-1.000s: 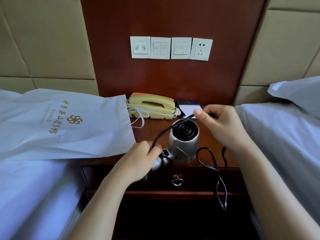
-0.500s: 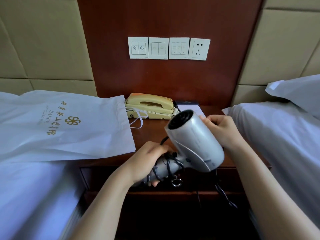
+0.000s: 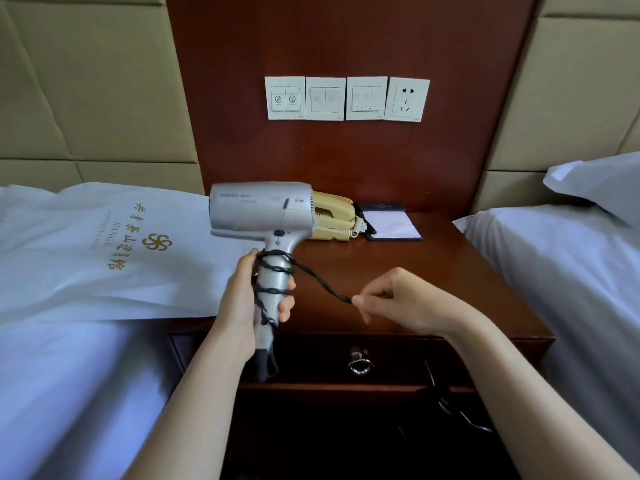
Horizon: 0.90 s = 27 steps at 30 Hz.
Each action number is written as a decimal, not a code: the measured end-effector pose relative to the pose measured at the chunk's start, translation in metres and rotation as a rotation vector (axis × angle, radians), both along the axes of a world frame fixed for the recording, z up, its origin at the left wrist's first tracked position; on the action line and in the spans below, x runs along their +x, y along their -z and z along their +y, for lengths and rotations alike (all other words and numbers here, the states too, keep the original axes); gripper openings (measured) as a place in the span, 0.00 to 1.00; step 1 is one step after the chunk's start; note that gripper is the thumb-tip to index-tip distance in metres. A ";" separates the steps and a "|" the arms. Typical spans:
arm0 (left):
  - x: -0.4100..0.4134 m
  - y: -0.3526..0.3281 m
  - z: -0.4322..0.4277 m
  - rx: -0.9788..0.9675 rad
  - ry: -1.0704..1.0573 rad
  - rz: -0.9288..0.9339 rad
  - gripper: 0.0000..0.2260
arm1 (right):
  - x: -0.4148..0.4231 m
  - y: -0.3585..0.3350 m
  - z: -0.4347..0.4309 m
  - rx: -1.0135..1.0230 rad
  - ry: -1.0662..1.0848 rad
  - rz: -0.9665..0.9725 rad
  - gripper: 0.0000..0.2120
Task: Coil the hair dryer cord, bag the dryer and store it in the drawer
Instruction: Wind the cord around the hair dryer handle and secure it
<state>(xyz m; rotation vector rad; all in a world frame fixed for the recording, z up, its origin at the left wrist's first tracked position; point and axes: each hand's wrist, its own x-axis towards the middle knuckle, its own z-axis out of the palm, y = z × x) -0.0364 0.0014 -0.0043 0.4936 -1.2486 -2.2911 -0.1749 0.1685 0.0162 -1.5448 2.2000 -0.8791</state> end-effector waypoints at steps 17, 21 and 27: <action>0.002 0.000 0.012 -0.321 -0.042 -0.342 0.21 | 0.031 -0.017 0.002 0.156 0.000 0.279 0.18; 0.004 0.004 0.012 -0.562 -0.027 -0.424 0.28 | 0.037 -0.027 0.005 0.117 0.047 0.420 0.15; -0.001 0.007 0.021 -0.925 -0.118 -0.492 0.28 | 0.053 -0.036 0.002 0.091 0.024 0.579 0.17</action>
